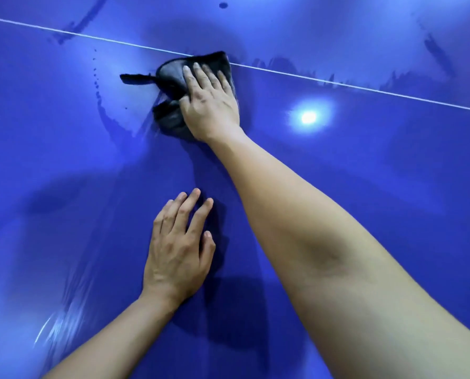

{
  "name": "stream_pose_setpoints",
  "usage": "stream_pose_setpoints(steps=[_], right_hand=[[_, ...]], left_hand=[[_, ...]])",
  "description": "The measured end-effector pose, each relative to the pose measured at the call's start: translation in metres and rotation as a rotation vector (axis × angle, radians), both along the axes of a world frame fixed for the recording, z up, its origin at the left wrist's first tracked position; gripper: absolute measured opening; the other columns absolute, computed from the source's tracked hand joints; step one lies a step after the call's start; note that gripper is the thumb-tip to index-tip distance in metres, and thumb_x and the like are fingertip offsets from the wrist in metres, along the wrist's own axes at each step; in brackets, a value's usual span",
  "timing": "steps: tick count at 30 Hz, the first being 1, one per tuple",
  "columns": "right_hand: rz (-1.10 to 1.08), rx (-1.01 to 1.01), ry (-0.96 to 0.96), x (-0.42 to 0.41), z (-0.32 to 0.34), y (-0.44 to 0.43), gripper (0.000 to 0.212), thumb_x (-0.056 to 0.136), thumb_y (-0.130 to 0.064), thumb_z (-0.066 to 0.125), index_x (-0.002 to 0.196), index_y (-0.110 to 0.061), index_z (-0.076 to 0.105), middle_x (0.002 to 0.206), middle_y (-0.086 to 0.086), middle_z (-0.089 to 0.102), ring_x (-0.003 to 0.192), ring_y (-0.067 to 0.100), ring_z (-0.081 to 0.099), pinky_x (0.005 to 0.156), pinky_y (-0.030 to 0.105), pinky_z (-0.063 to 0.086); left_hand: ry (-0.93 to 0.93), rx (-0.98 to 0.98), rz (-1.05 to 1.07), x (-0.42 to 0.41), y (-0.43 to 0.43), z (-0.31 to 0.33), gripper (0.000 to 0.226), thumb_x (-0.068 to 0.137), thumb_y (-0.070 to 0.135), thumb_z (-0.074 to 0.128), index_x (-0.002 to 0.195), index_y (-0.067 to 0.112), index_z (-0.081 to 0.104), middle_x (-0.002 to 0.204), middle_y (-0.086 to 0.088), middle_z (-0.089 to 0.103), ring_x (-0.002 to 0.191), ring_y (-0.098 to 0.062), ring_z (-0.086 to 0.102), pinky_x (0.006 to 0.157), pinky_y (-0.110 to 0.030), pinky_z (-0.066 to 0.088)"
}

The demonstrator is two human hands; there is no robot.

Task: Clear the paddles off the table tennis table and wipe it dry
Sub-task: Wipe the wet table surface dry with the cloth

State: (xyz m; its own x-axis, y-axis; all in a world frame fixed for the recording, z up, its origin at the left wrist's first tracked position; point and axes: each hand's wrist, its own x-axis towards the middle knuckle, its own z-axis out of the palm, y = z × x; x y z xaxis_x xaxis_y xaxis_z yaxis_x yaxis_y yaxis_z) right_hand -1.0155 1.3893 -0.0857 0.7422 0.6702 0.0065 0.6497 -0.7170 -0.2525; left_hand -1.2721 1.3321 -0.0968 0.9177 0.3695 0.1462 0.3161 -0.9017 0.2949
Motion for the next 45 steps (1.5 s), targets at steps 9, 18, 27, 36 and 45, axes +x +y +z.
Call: stream_pose_setpoints(steps=[9, 18, 27, 36, 45], right_hand=[[-0.512, 0.03, -0.044, 0.076, -0.004, -0.288, 0.069, 0.092, -0.034, 0.031, 0.158, -0.011, 0.034, 0.164, 0.012, 0.032, 0.151, 0.027, 0.029, 0.125, 0.045, 0.016], [-0.928, -0.001, -0.026, 0.079, -0.004, -0.357, 0.074, 0.093, -0.037, 0.025, 0.158, -0.001, 0.024, 0.164, 0.023, 0.024, 0.153, 0.034, 0.02, 0.126, 0.052, 0.009], [-0.059, -0.046, -0.067, -0.015, -0.002, -0.058, 0.071, 0.095, -0.04, 0.034, 0.161, -0.014, 0.025, 0.168, 0.008, 0.023, 0.155, 0.021, 0.018, 0.127, 0.04, 0.005], [0.08, -0.045, -0.051, -0.05, 0.001, -0.076, 0.066, 0.097, -0.04, 0.032, 0.16, -0.025, 0.029, 0.166, -0.003, 0.029, 0.154, 0.013, 0.021, 0.127, 0.034, 0.006], [-0.787, -0.073, 0.0, -0.014, 0.002, -0.37, 0.074, 0.092, -0.04, 0.024, 0.16, -0.01, 0.026, 0.166, 0.014, 0.026, 0.154, 0.028, 0.022, 0.126, 0.048, 0.011]], left_hand=[[0.059, 0.012, 0.03, 0.002, -0.001, 0.004, 0.054, 0.093, 0.024, 0.043, 0.145, 0.013, 0.051, 0.156, -0.007, 0.042, 0.145, -0.031, 0.037, 0.123, -0.045, 0.024], [0.067, 0.034, 0.022, 0.003, 0.0, 0.004, 0.054, 0.092, 0.023, 0.044, 0.144, 0.012, 0.052, 0.155, -0.011, 0.044, 0.145, -0.032, 0.038, 0.122, -0.048, 0.027], [0.095, 0.035, 0.005, 0.003, 0.002, 0.006, 0.055, 0.091, 0.025, 0.045, 0.144, 0.013, 0.052, 0.156, -0.012, 0.043, 0.145, -0.032, 0.038, 0.121, -0.048, 0.027], [0.054, 0.031, -0.021, 0.004, 0.003, 0.002, 0.054, 0.09, 0.024, 0.048, 0.142, 0.011, 0.052, 0.153, -0.014, 0.044, 0.143, -0.036, 0.038, 0.121, -0.05, 0.026], [0.071, 0.011, -0.013, 0.002, -0.001, 0.002, 0.053, 0.093, 0.023, 0.042, 0.144, 0.011, 0.046, 0.154, -0.014, 0.041, 0.145, -0.035, 0.032, 0.123, -0.048, 0.019]])
